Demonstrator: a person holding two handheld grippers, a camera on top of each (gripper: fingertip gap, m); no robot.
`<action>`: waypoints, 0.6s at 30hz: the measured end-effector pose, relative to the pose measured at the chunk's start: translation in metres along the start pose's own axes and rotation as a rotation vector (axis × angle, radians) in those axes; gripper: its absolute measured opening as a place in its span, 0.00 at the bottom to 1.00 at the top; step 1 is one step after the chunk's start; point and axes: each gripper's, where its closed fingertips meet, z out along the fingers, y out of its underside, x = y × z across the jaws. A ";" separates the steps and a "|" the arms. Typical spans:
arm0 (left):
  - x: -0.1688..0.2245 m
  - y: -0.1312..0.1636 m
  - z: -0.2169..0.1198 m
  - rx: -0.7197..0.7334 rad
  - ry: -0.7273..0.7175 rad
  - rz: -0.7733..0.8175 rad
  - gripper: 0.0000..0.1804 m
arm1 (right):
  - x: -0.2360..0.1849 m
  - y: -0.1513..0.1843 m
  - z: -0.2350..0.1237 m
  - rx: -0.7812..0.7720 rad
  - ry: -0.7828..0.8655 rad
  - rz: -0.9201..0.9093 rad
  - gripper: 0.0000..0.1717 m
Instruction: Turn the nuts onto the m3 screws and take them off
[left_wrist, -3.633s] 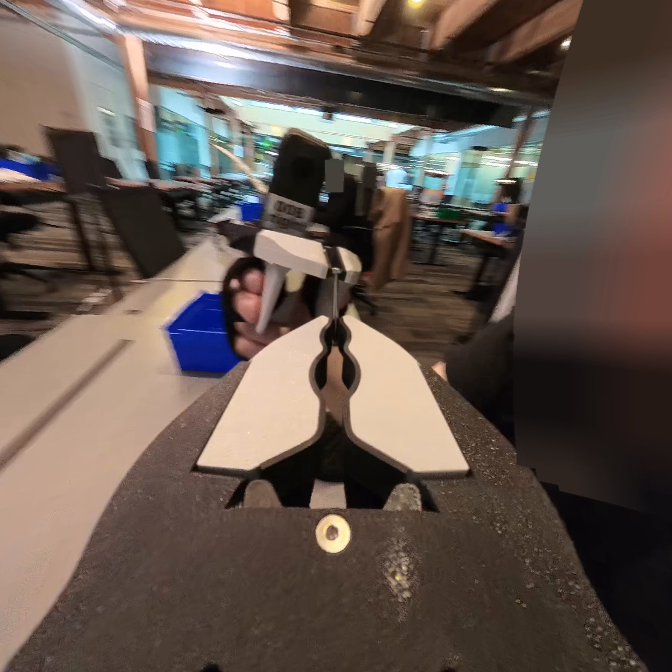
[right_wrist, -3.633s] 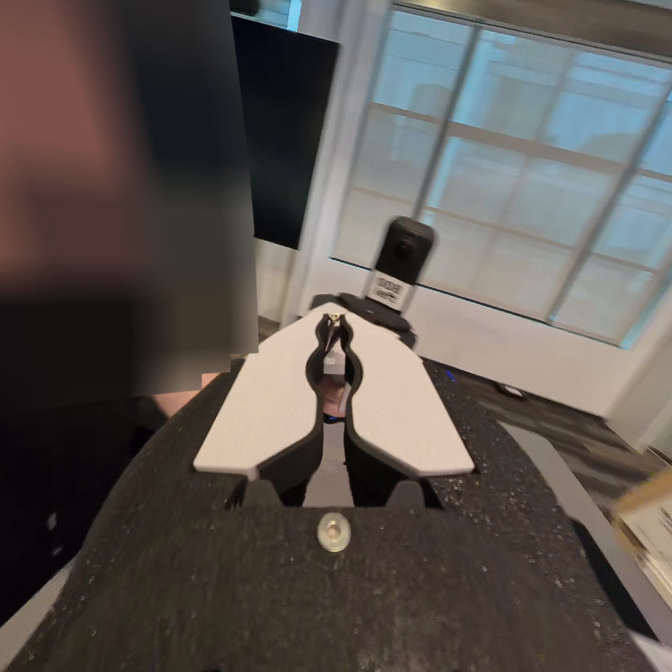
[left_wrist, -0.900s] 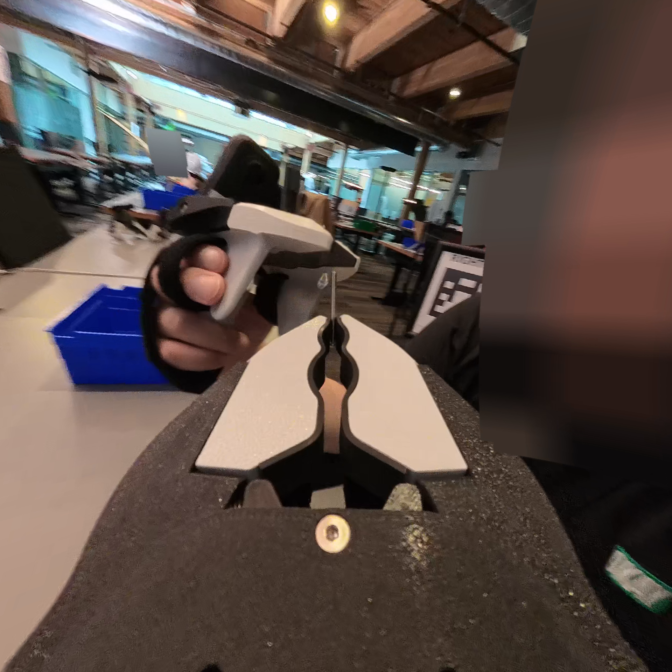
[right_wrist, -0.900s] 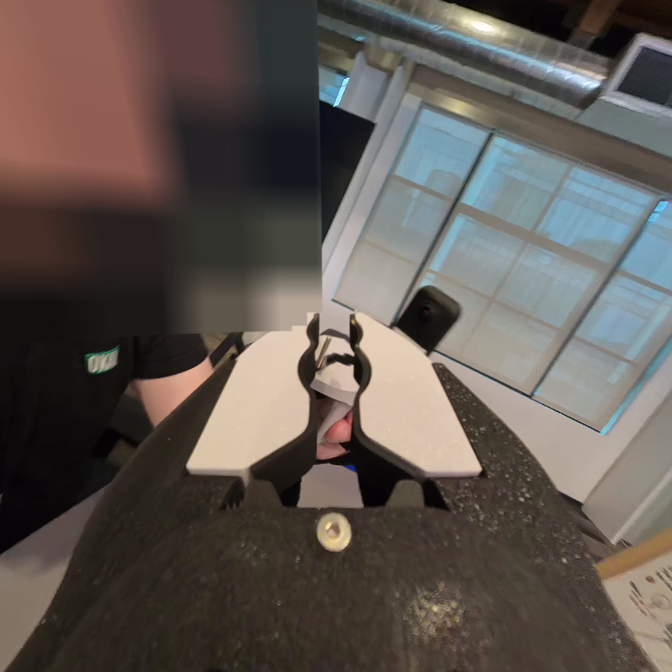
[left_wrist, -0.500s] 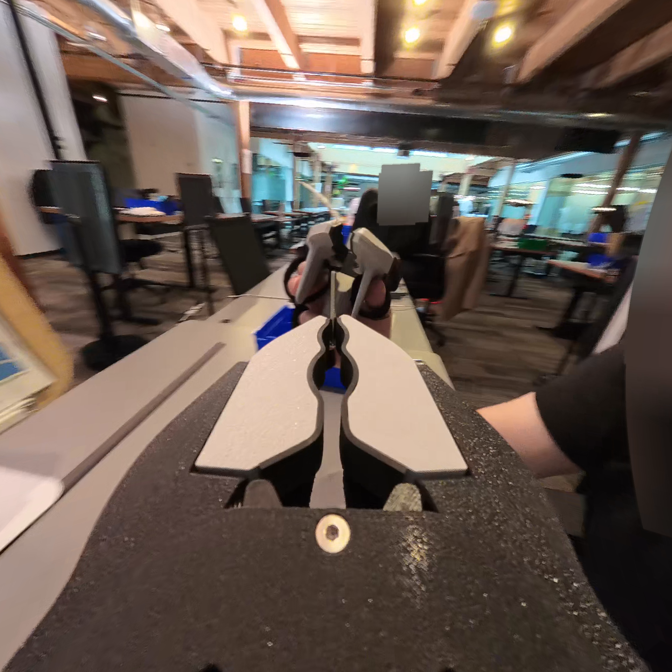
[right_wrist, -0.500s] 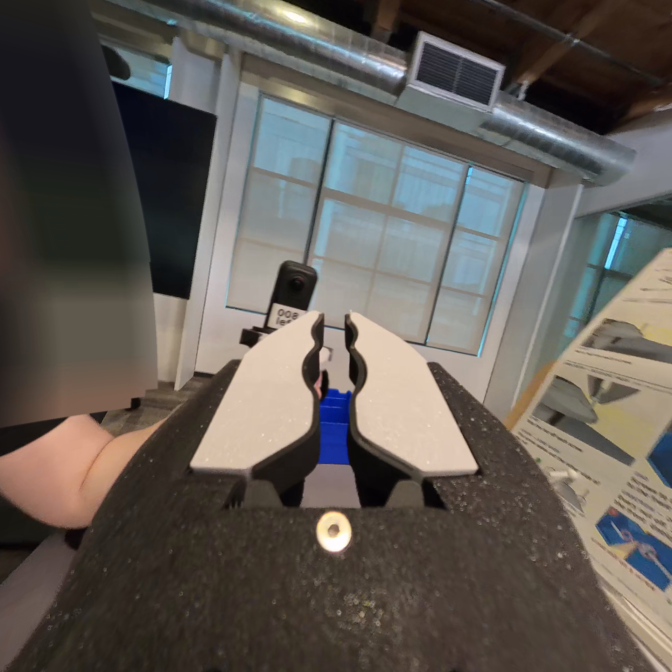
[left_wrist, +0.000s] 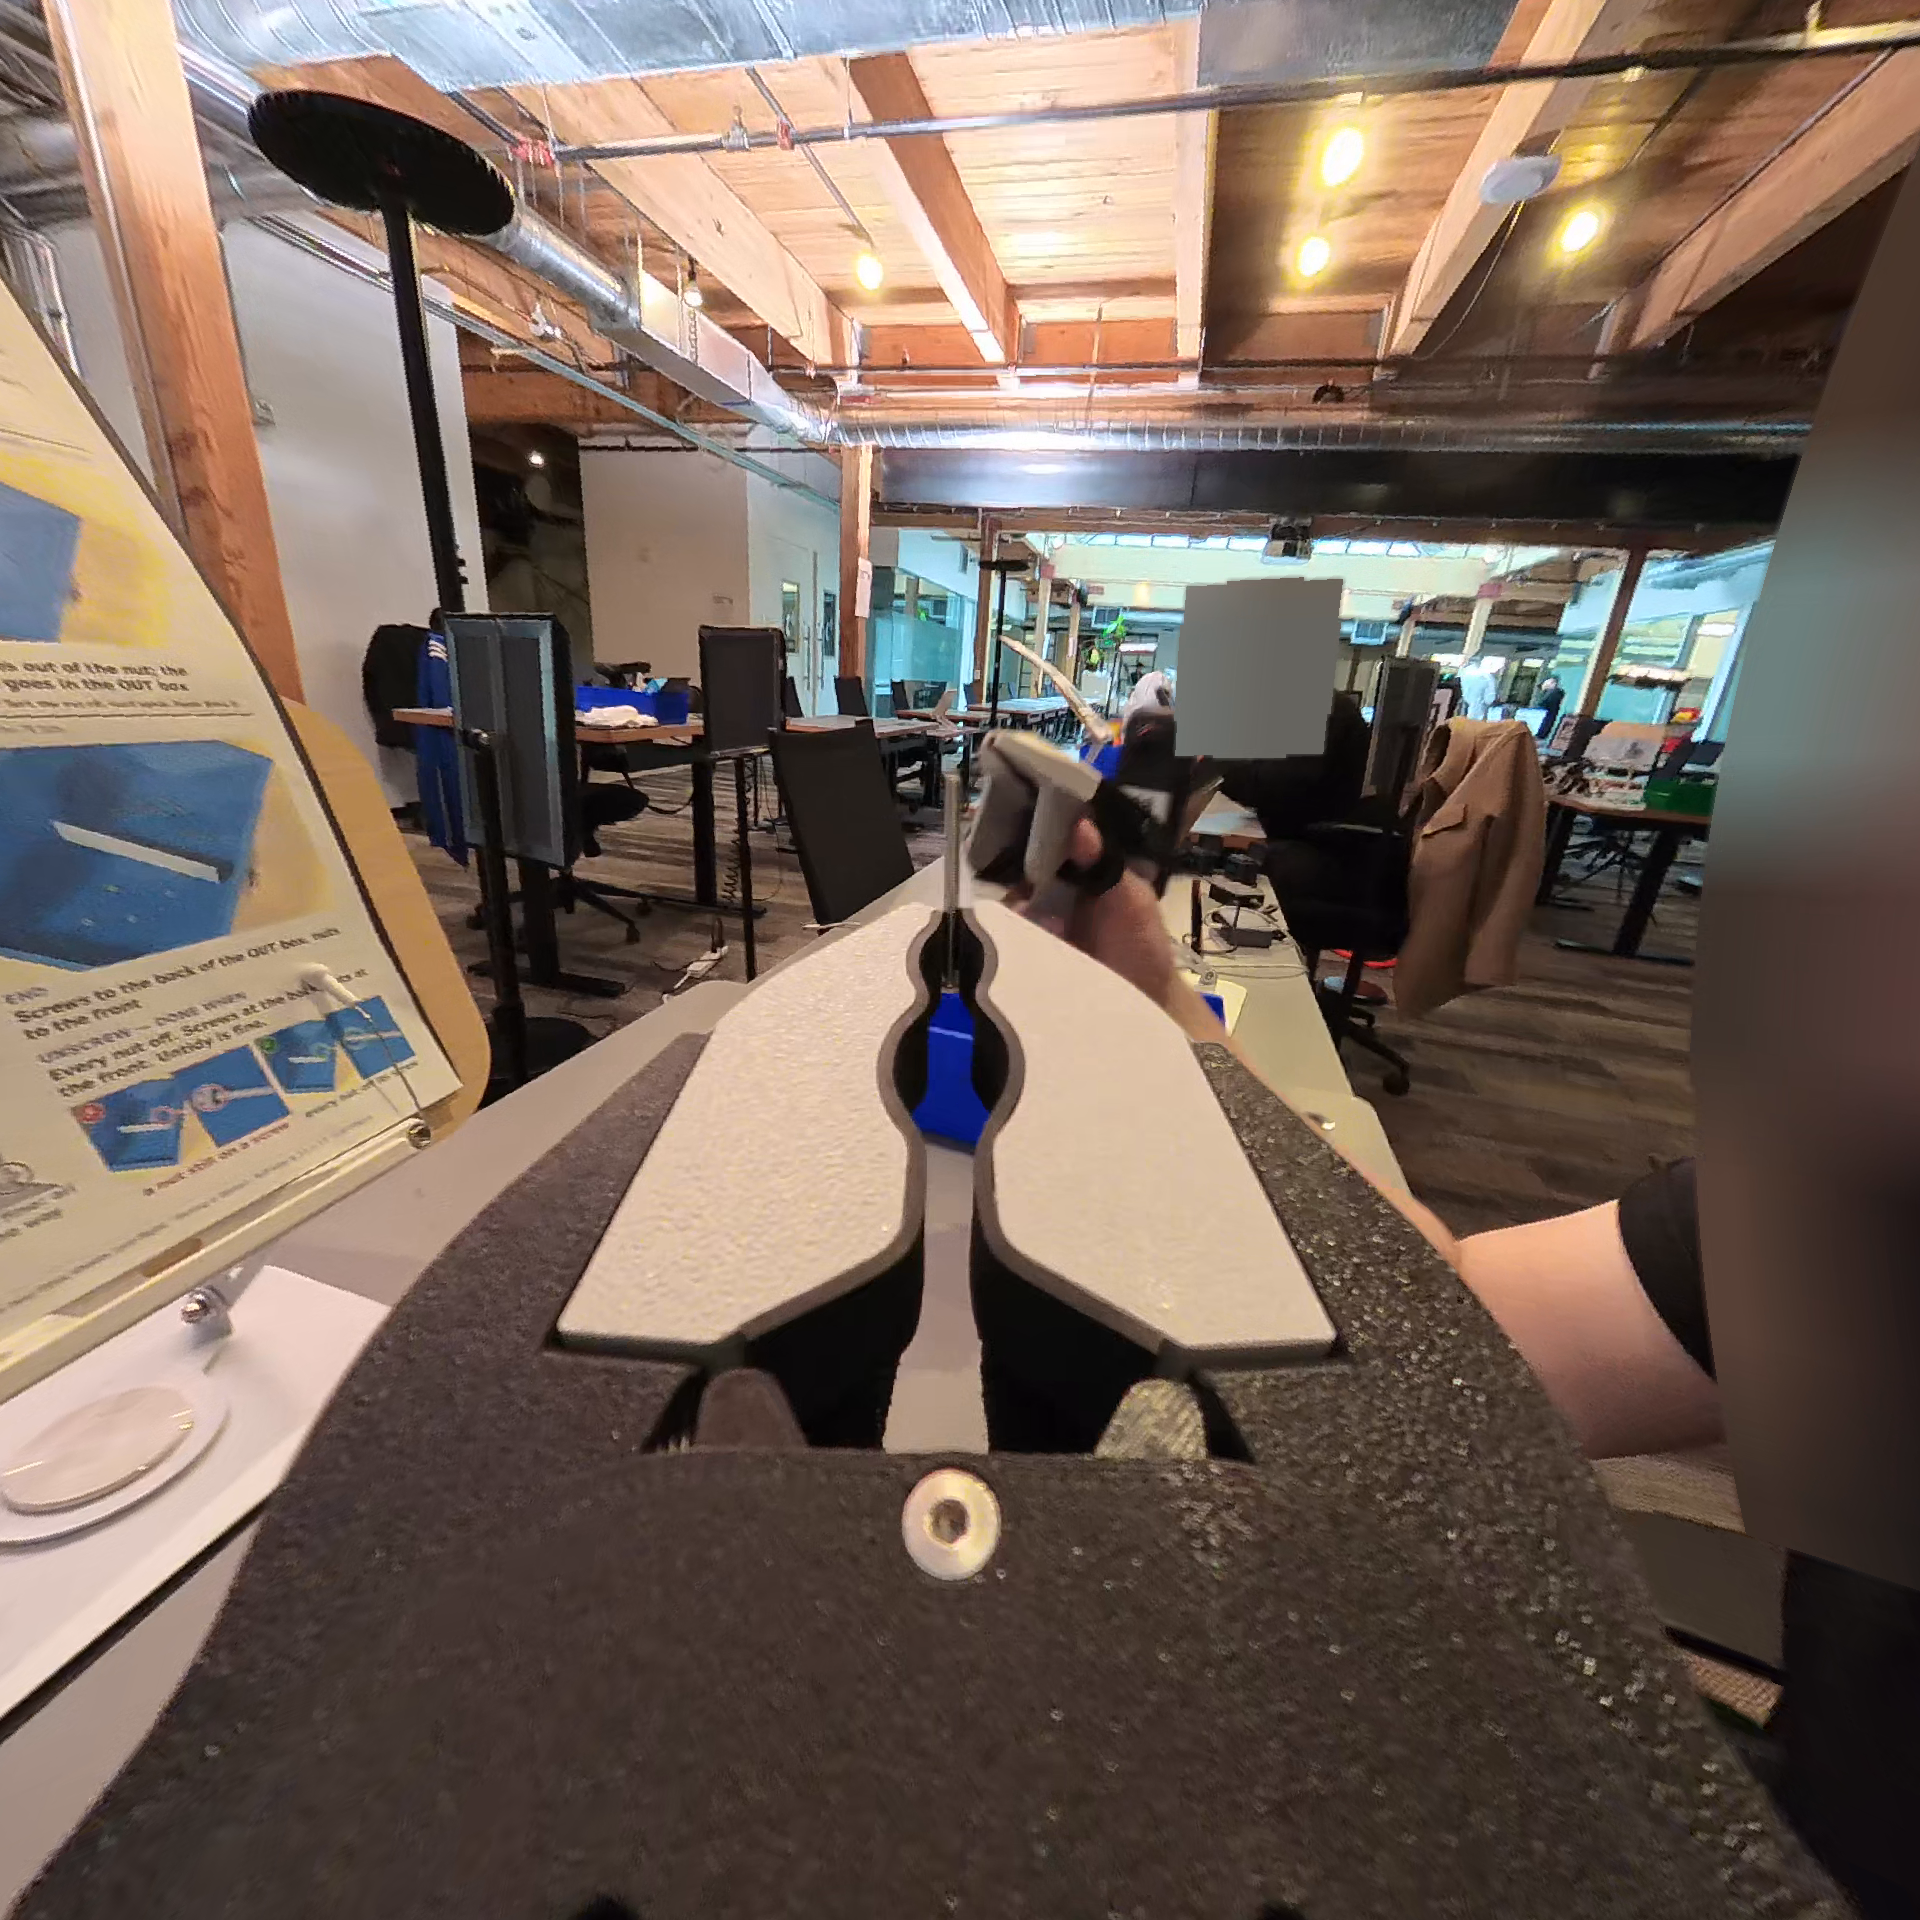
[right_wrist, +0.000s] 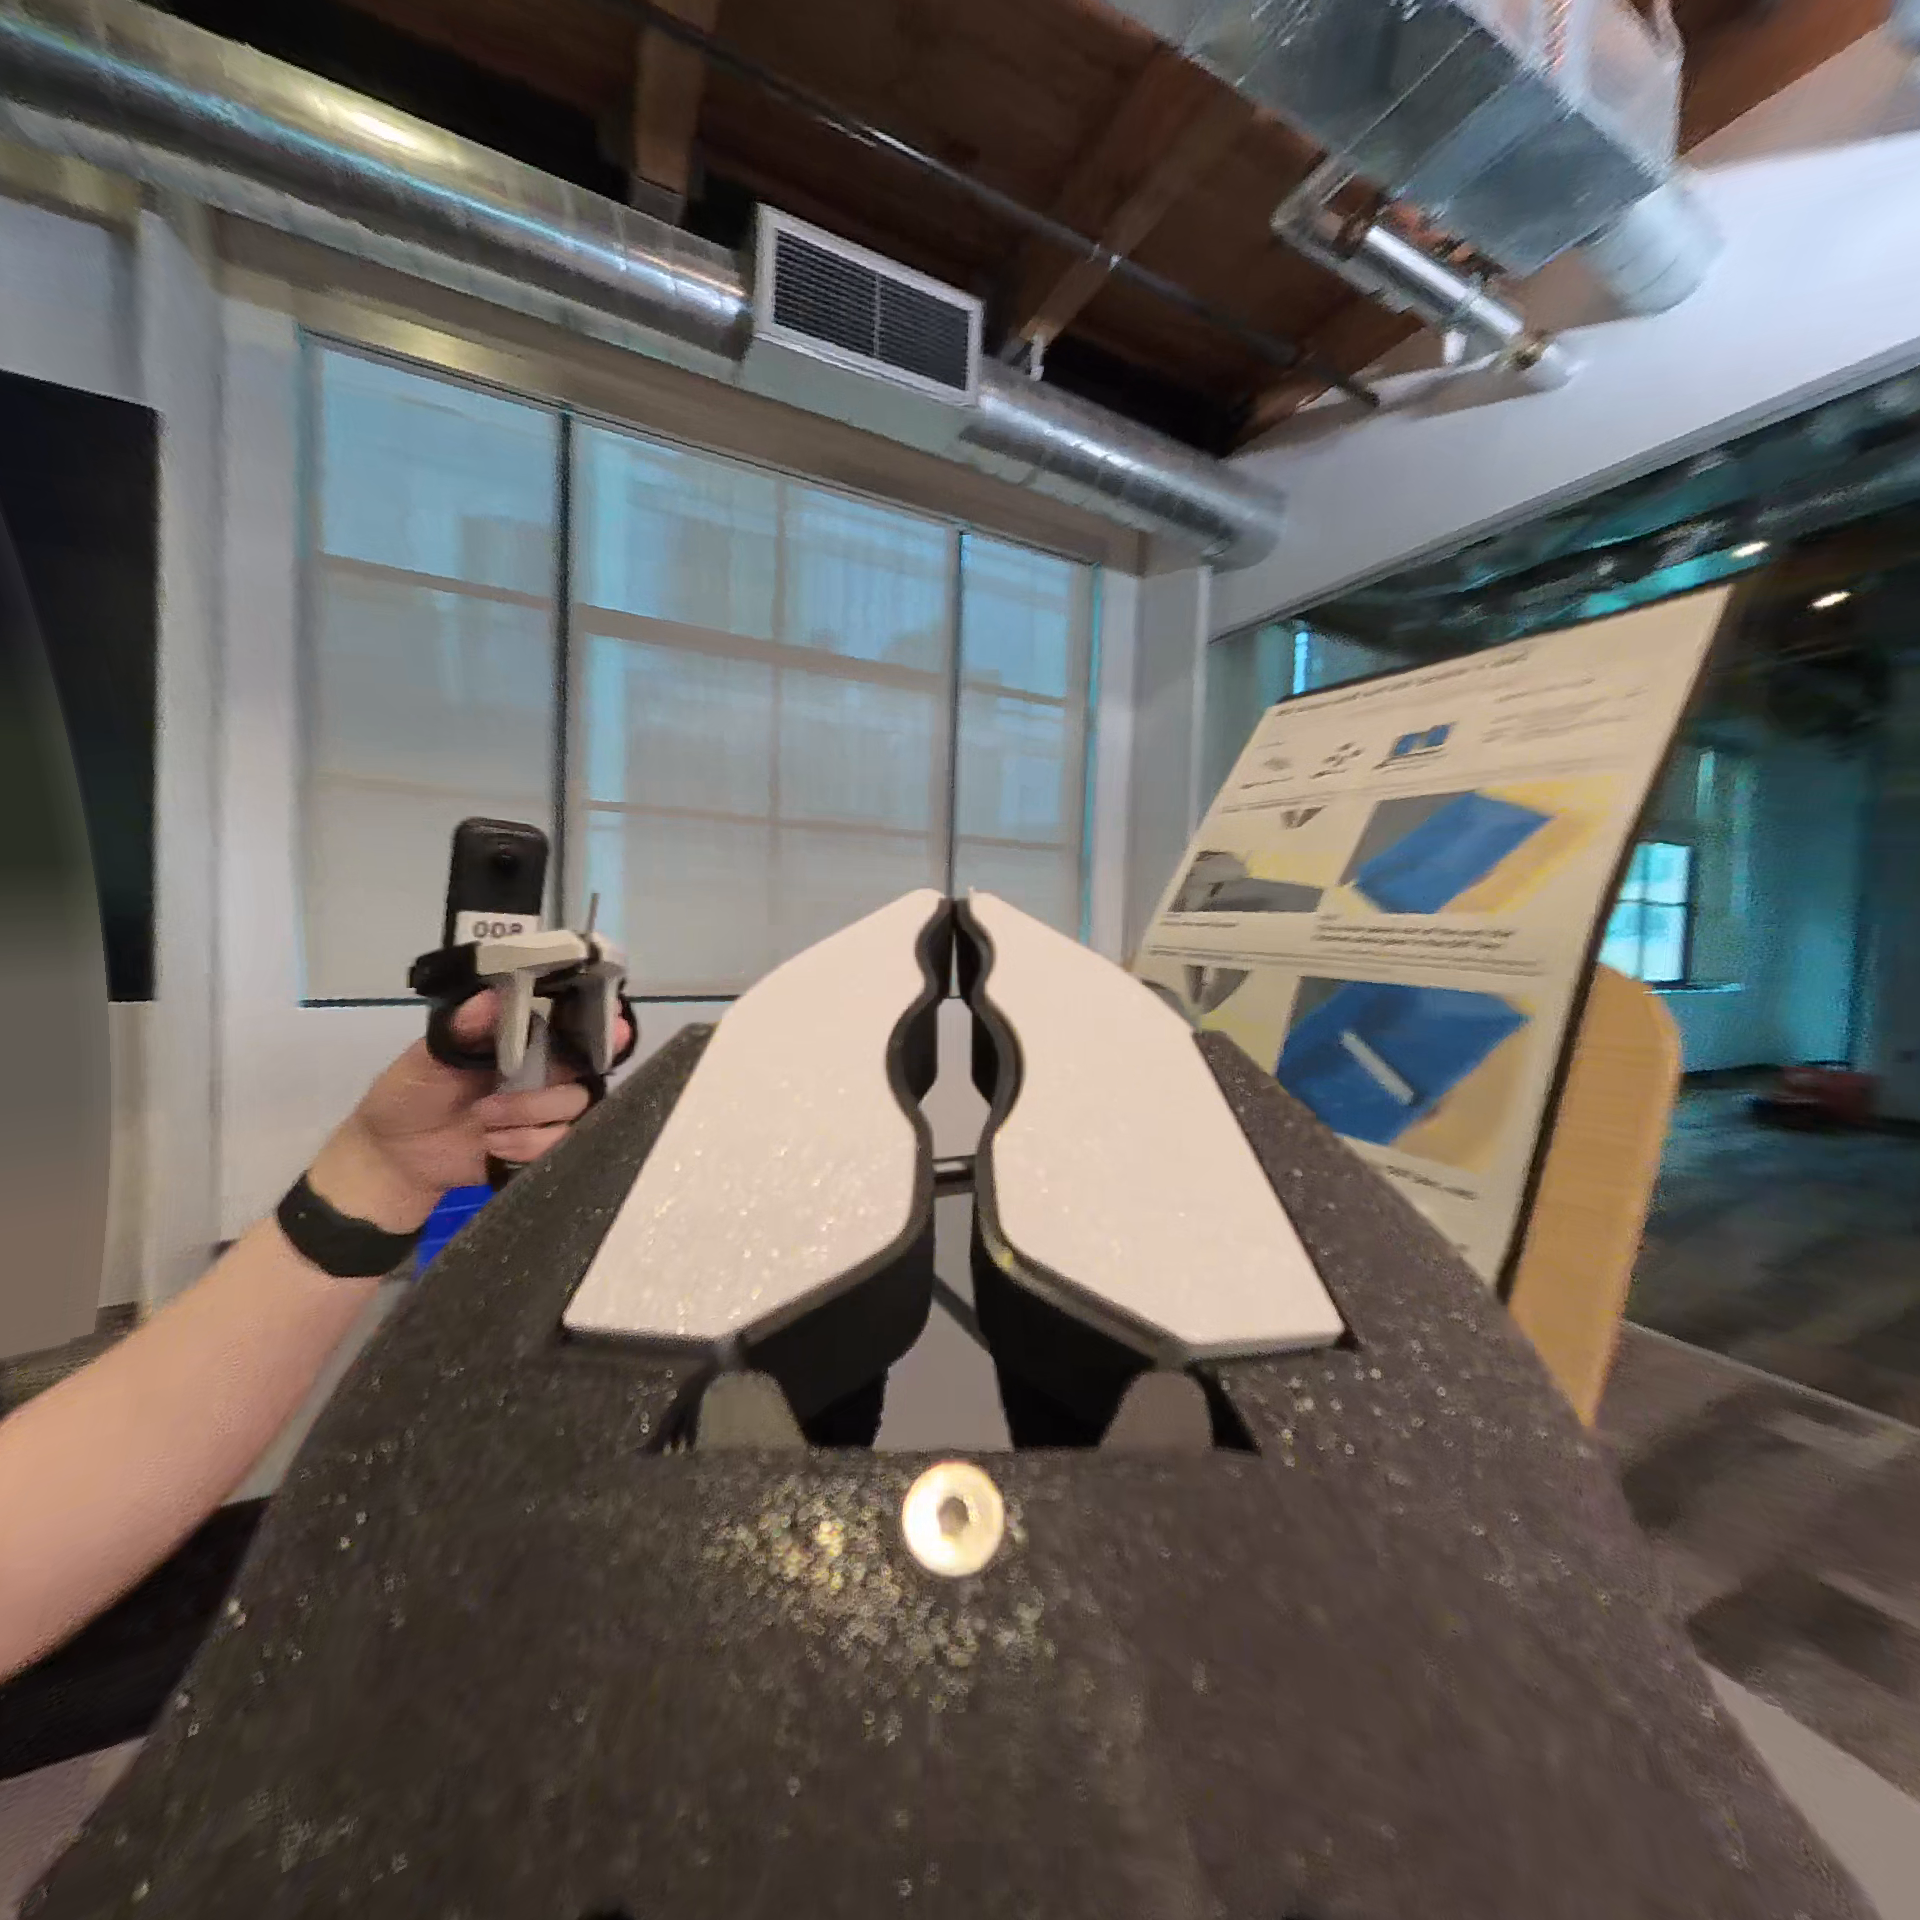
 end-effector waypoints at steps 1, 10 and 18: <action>0.000 0.001 0.000 -0.006 -0.001 0.005 0.01 | 0.000 -0.005 -0.003 0.007 0.009 -0.016 0.00; 0.001 0.003 0.002 -0.018 -0.008 0.011 0.01 | -0.006 -0.017 -0.008 0.031 -0.012 -0.006 0.00; 0.002 0.003 0.003 -0.026 -0.012 0.023 0.01 | -0.005 -0.021 -0.012 0.045 -0.008 -0.006 0.00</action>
